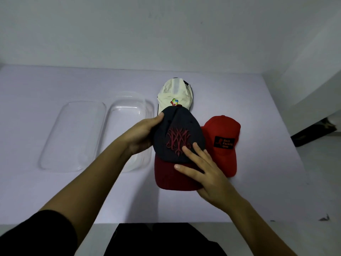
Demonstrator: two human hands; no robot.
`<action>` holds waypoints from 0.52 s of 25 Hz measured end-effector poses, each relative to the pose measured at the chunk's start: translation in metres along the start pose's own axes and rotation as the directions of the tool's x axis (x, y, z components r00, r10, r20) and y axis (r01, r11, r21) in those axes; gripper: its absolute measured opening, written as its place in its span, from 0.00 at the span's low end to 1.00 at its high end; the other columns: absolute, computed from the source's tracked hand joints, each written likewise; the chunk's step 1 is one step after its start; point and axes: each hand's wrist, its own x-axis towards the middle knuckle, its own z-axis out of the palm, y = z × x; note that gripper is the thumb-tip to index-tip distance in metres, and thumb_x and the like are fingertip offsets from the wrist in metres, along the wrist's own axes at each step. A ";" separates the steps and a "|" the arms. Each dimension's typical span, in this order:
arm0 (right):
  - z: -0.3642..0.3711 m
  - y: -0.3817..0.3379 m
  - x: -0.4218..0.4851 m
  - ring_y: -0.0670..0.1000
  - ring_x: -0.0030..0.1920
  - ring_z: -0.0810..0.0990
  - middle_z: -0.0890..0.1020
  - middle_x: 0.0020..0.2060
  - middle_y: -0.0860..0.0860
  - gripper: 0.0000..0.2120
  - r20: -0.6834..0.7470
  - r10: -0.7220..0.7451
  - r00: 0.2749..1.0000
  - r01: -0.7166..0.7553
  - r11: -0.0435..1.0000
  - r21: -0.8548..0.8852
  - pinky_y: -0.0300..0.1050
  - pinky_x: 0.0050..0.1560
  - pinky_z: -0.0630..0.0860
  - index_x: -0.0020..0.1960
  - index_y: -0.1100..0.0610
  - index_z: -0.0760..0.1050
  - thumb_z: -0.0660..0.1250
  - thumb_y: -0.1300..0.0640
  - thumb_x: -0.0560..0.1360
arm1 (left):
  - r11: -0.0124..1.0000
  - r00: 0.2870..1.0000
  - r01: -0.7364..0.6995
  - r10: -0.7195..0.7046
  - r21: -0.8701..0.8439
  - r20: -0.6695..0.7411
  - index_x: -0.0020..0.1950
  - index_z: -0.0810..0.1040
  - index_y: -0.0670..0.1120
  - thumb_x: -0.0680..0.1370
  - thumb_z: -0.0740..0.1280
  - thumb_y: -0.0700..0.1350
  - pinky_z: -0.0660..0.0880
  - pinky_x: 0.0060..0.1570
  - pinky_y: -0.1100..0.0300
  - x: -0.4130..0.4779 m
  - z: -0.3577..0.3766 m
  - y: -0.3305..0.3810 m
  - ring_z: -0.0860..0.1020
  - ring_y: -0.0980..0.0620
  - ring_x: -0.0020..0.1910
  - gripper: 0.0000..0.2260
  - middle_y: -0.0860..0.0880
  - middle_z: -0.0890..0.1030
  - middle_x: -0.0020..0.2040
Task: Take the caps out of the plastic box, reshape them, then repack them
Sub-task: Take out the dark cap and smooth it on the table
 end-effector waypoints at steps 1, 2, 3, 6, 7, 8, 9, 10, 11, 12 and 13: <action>-0.003 0.004 -0.003 0.47 0.78 0.43 0.42 0.77 0.39 0.33 0.090 0.041 0.995 -0.047 0.997 0.063 0.49 0.74 0.47 0.72 0.34 0.54 0.66 0.49 0.74 | 0.999 0.999 -0.027 0.026 -0.037 -0.019 0.63 0.77 0.45 0.79 0.58 0.55 0.77 0.57 0.57 0.003 0.001 -0.004 0.78 0.48 0.61 0.20 0.46 0.81 0.61; -0.006 0.009 -0.005 0.44 0.77 0.43 0.40 0.76 0.37 0.35 0.171 0.127 0.977 -0.158 0.970 0.183 0.45 0.74 0.49 0.72 0.32 0.52 0.67 0.40 0.71 | 0.998 0.998 -0.051 0.050 -0.048 -0.039 0.62 0.78 0.45 0.79 0.59 0.54 0.78 0.56 0.59 0.007 0.000 -0.009 0.78 0.48 0.61 0.19 0.46 0.82 0.60; -0.009 0.014 -0.006 0.41 0.77 0.44 0.41 0.76 0.36 0.38 0.204 0.248 0.947 -0.306 0.891 0.336 0.39 0.73 0.50 0.71 0.30 0.51 0.67 0.35 0.67 | 0.996 0.997 -0.068 0.066 -0.050 -0.050 0.61 0.78 0.45 0.78 0.60 0.54 0.78 0.56 0.59 0.012 -0.001 -0.016 0.78 0.47 0.61 0.18 0.46 0.82 0.59; -0.003 0.040 0.006 0.41 0.75 0.55 0.54 0.76 0.41 0.39 0.183 0.605 0.775 -0.549 0.501 0.669 0.40 0.73 0.58 0.73 0.38 0.52 0.65 0.32 0.67 | 0.993 0.995 -0.078 0.072 -0.091 -0.062 0.61 0.78 0.43 0.76 0.64 0.54 0.74 0.61 0.52 0.024 -0.003 -0.039 0.78 0.43 0.62 0.20 0.42 0.80 0.61; 0.002 0.048 0.016 0.43 0.74 0.59 0.59 0.75 0.44 0.38 0.246 0.632 0.735 -0.579 0.397 0.712 0.42 0.72 0.62 0.74 0.42 0.52 0.65 0.36 0.69 | 0.991 0.996 -0.077 0.072 -0.105 -0.057 0.61 0.77 0.41 0.76 0.64 0.53 0.73 0.63 0.50 0.028 -0.002 -0.046 0.77 0.42 0.62 0.20 0.40 0.79 0.62; 0.007 0.055 0.027 0.43 0.71 0.66 0.64 0.73 0.47 0.36 0.317 0.607 0.729 -0.584 0.310 0.750 0.41 0.68 0.68 0.74 0.45 0.54 0.66 0.42 0.71 | 0.990 0.996 -0.080 0.075 -0.116 -0.049 0.61 0.77 0.39 0.75 0.63 0.52 0.72 0.64 0.48 0.032 0.000 -0.052 0.77 0.41 0.62 0.21 0.38 0.78 0.62; 0.012 0.062 0.037 0.42 0.66 0.72 0.70 0.69 0.48 0.34 0.374 0.561 0.738 -0.571 0.225 0.789 0.38 0.62 0.73 0.73 0.48 0.57 0.67 0.48 0.71 | 0.988 0.996 -0.089 0.085 -0.125 -0.032 0.62 0.76 0.38 0.75 0.62 0.51 0.72 0.64 0.48 0.035 0.002 -0.058 0.77 0.40 0.61 0.21 0.37 0.78 0.62; 0.016 0.071 0.045 0.43 0.61 0.77 0.75 0.64 0.49 0.30 0.419 0.516 0.747 -0.561 0.151 0.814 0.37 0.57 0.76 0.70 0.50 0.63 0.67 0.53 0.70 | 0.986 0.996 -0.091 0.090 -0.139 -0.015 0.61 0.76 0.37 0.75 0.62 0.50 0.73 0.63 0.49 0.039 0.004 -0.063 0.78 0.41 0.59 0.21 0.37 0.79 0.61; 0.019 0.081 0.053 0.46 0.58 0.80 0.79 0.60 0.50 0.26 0.449 0.479 0.754 -0.556 0.101 0.825 0.38 0.54 0.78 0.66 0.54 0.68 0.68 0.56 0.69 | 0.983 0.996 -0.088 0.088 -0.160 -0.009 0.61 0.76 0.37 0.75 0.62 0.49 0.74 0.62 0.50 0.043 0.005 -0.066 0.79 0.42 0.58 0.21 0.38 0.79 0.60; 0.022 0.090 0.060 0.49 0.57 0.81 0.81 0.57 0.52 0.23 0.468 0.460 0.755 -0.558 0.075 0.826 0.40 0.54 0.78 0.63 0.56 0.72 0.69 0.57 0.69 | 0.982 0.996 -0.085 0.083 -0.167 -0.018 0.62 0.76 0.37 0.75 0.62 0.49 0.75 0.61 0.51 0.047 0.004 -0.069 0.79 0.43 0.58 0.21 0.39 0.79 0.60; 0.026 0.098 0.065 0.51 0.56 0.82 0.82 0.55 0.52 0.20 0.480 0.462 0.746 -0.568 0.063 0.821 0.41 0.54 0.79 0.60 0.57 0.74 0.70 0.58 0.68 | 0.985 0.996 -0.087 0.083 -0.150 -0.034 0.61 0.77 0.37 0.75 0.62 0.49 0.75 0.60 0.51 0.051 0.001 -0.070 0.79 0.43 0.57 0.20 0.39 0.80 0.59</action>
